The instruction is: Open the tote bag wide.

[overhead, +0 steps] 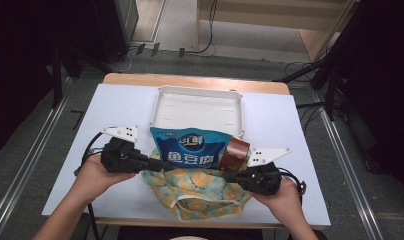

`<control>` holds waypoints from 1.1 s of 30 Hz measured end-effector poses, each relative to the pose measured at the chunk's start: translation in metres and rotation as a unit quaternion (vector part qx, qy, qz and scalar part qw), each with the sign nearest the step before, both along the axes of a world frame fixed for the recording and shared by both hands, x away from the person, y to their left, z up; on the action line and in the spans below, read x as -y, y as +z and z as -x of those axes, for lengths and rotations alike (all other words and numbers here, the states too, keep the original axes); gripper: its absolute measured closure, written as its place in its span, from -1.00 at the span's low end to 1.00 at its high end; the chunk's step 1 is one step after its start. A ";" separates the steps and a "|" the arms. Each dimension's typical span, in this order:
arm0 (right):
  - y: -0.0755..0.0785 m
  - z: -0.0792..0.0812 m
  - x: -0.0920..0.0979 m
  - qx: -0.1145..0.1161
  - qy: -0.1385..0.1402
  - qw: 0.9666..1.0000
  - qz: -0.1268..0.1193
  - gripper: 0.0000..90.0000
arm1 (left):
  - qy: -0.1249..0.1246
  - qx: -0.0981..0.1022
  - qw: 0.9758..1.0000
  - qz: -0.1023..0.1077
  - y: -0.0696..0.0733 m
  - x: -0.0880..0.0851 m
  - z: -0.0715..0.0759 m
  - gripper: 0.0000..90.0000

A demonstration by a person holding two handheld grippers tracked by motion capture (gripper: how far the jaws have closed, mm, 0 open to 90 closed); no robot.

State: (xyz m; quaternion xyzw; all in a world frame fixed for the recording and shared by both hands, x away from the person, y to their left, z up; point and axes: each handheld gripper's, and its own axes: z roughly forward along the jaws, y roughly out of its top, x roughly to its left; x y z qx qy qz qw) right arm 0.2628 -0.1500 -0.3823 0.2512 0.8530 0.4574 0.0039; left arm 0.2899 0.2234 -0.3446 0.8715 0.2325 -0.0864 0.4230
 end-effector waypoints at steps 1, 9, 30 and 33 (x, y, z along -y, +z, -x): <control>-0.001 0.000 -0.002 0.000 0.000 1.000 0.001 1.00 | 0.003 -0.003 1.000 -0.009 -0.004 0.002 -0.001 0.95; -0.015 0.002 -0.011 -0.018 0.009 1.000 0.000 1.00 | 0.026 -0.021 0.999 -0.026 -0.032 0.007 -0.011 0.94; -0.009 0.005 -0.008 -0.010 0.004 1.000 -0.017 0.76 | -0.023 -0.039 0.999 -0.022 -0.049 0.014 -0.014 0.09; -0.005 0.005 -0.012 -0.001 0.007 1.000 -0.014 0.54 | -0.022 -0.046 0.998 -0.023 -0.052 0.017 -0.015 0.04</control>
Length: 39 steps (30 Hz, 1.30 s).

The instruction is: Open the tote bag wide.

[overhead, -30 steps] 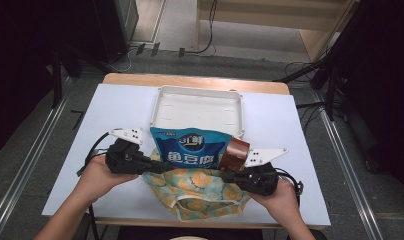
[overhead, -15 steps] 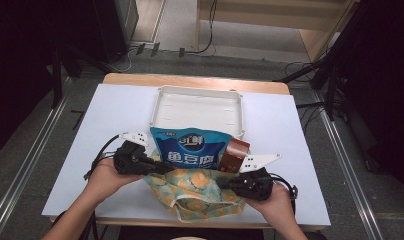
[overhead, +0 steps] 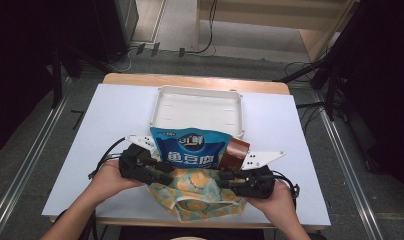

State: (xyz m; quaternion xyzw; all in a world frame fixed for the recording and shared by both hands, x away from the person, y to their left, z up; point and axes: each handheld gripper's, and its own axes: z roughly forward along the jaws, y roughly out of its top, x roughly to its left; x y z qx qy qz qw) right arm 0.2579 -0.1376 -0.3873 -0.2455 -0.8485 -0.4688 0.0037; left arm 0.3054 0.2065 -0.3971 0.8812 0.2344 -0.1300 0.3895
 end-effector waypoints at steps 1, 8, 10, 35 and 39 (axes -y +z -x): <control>0.001 0.000 -0.001 0.003 0.001 1.000 -0.001 0.49 | -0.001 -0.002 1.000 0.000 -0.001 0.001 0.000 0.04; -0.010 0.000 -0.015 -0.006 0.009 1.000 0.001 0.18 | -0.004 0.004 1.000 -0.005 -0.004 0.002 0.000 0.13; -0.012 0.001 -0.018 -0.007 0.012 1.000 0.005 0.24 | -0.003 0.000 1.000 -0.006 -0.005 0.003 0.002 0.21; 0.009 -0.003 -0.012 0.037 -0.029 0.999 0.001 0.68 | -0.023 0.016 0.999 0.037 0.010 -0.009 0.015 1.00; 0.010 -0.005 -0.016 0.038 -0.024 0.999 0.002 0.64 | -0.038 0.014 0.998 0.041 0.013 -0.010 0.021 1.00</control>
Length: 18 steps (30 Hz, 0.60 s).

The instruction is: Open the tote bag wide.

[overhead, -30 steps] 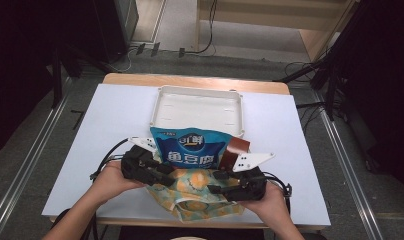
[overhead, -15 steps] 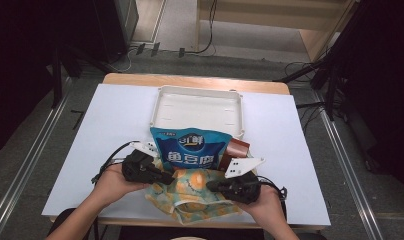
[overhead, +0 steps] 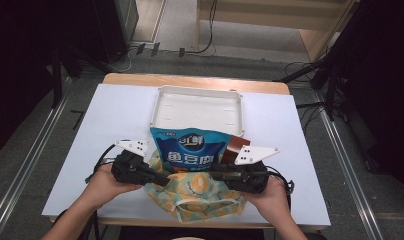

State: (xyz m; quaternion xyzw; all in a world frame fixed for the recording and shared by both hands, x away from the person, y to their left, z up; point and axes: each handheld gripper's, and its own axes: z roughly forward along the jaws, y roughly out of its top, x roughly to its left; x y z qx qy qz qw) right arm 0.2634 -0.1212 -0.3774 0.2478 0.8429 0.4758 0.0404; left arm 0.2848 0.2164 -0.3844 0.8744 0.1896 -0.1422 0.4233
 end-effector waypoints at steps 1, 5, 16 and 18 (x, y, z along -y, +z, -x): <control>0.001 0.001 -0.001 0.005 0.000 1.000 0.004 0.81 | 0.000 0.000 1.000 0.000 0.000 0.000 0.001 1.00; 0.005 0.003 -0.006 0.007 -0.014 1.000 0.004 1.00 | -0.011 0.002 1.000 0.001 0.002 0.001 0.007 1.00; -0.009 0.001 -0.019 0.005 -0.009 1.000 0.023 1.00 | -0.035 -0.015 0.999 -0.002 -0.004 0.002 0.012 0.99; -0.013 0.003 -0.018 0.007 -0.003 1.000 0.026 1.00 | -0.034 -0.024 0.999 -0.004 -0.010 0.003 0.012 0.99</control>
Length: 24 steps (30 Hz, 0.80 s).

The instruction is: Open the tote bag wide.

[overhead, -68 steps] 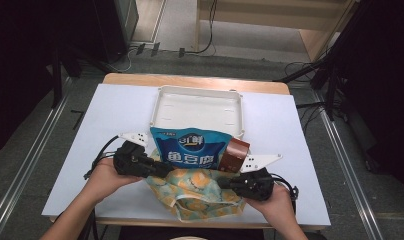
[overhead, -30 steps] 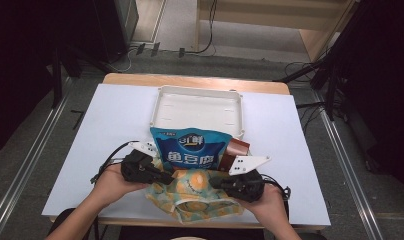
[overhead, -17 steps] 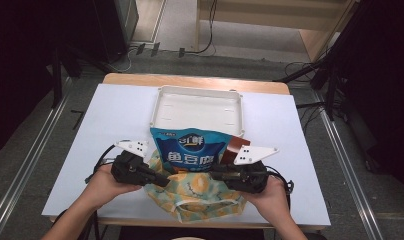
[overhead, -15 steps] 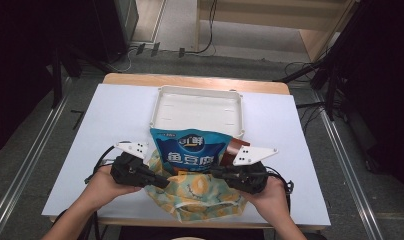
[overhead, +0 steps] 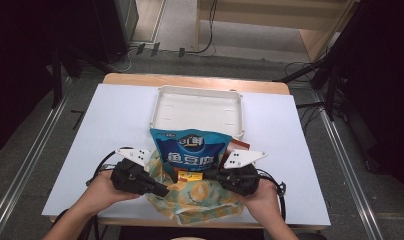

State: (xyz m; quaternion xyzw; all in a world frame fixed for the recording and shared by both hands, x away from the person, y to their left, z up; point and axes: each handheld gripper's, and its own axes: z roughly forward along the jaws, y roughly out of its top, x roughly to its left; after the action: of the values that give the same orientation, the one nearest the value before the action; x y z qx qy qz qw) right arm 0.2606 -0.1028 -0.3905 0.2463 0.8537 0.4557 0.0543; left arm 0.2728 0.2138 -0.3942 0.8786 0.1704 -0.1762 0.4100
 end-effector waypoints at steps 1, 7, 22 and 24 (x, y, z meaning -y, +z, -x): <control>-0.002 0.001 0.000 -0.004 0.001 1.000 0.002 1.00 | 0.001 -0.005 1.000 0.002 -0.003 0.000 0.000 0.99; -0.010 0.004 0.003 -0.033 0.015 0.999 -0.004 1.00 | -0.004 -0.014 1.000 -0.014 -0.013 0.005 0.002 0.96; -0.031 0.016 0.011 -0.052 0.037 0.998 -0.024 1.00 | 0.053 -0.029 0.998 -0.009 -0.037 -0.004 -0.008 0.93; -0.032 0.016 0.014 -0.052 0.040 0.997 -0.031 1.00 | 0.058 -0.024 0.998 -0.012 -0.038 -0.005 -0.008 0.93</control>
State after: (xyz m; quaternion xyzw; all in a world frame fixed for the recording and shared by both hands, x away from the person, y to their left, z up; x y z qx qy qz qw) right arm 0.2443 -0.1164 -0.4222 0.2369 0.8499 0.4704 -0.0158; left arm 0.2807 0.2185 -0.4320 0.8675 0.2335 -0.1710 0.4046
